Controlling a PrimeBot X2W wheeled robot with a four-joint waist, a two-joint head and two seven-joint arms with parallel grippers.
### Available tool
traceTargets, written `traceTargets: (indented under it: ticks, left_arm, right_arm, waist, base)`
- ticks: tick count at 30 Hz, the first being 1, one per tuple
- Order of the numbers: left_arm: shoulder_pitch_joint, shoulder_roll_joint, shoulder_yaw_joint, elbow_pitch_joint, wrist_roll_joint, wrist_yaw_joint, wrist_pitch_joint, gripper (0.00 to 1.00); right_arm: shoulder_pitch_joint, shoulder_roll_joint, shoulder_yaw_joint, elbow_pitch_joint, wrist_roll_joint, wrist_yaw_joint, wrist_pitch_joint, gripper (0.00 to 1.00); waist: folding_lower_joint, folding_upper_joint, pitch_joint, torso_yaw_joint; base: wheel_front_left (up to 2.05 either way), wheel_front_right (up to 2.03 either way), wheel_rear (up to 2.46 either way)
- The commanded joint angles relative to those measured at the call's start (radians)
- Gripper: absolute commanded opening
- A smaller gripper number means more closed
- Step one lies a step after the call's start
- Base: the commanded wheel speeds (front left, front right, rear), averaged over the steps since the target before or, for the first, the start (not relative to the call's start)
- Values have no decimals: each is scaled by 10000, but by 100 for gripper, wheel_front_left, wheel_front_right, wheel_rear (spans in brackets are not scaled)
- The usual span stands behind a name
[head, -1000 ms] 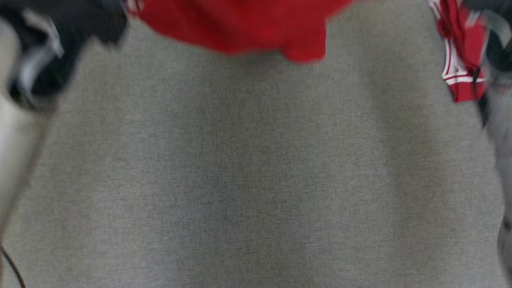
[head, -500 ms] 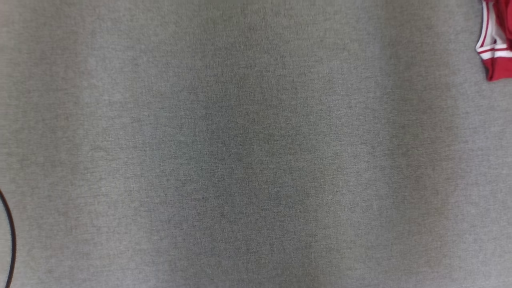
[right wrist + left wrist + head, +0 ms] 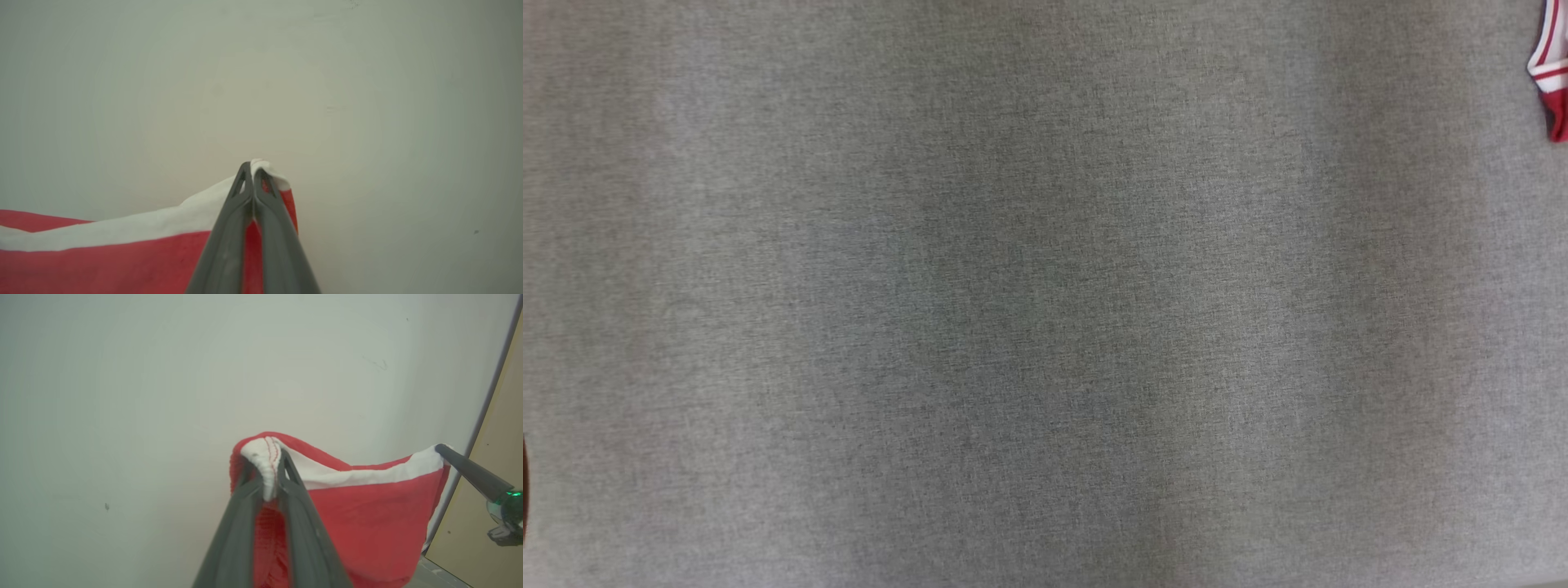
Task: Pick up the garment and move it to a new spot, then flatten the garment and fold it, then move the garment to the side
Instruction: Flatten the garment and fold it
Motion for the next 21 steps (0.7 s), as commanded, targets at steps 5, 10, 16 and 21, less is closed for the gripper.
traceTargets:
  ticks: [5,10,16,21]
  left_arm:
    - [-376,43,-476,214,-454,17,-280,0]
    - [-433,81,-879,316,-776,17,-511,0]
    - [-174,229,-1260,238,-1136,17,-721,0]
    - [486,573,-1735,-255,-1407,17,-971,0]
  right_arm:
    - [-277,-47,402,310,259,-28,-272,0]
    - [-381,-44,845,422,483,-28,-430,0]
    - [-135,-66,1310,360,799,-28,-551,0]
    - [599,-135,2009,-148,1350,-28,-608,0]
  waist:
    - [-1,-2,144,-134]
    - [-1,-2,165,-187]
    - [-1,-2,105,-227]
    - [-1,-2,-169,-252]
  base:
    - [0,0,0]
    - [0,0,0]
    - [0,0,0]
    - [0,0,0]
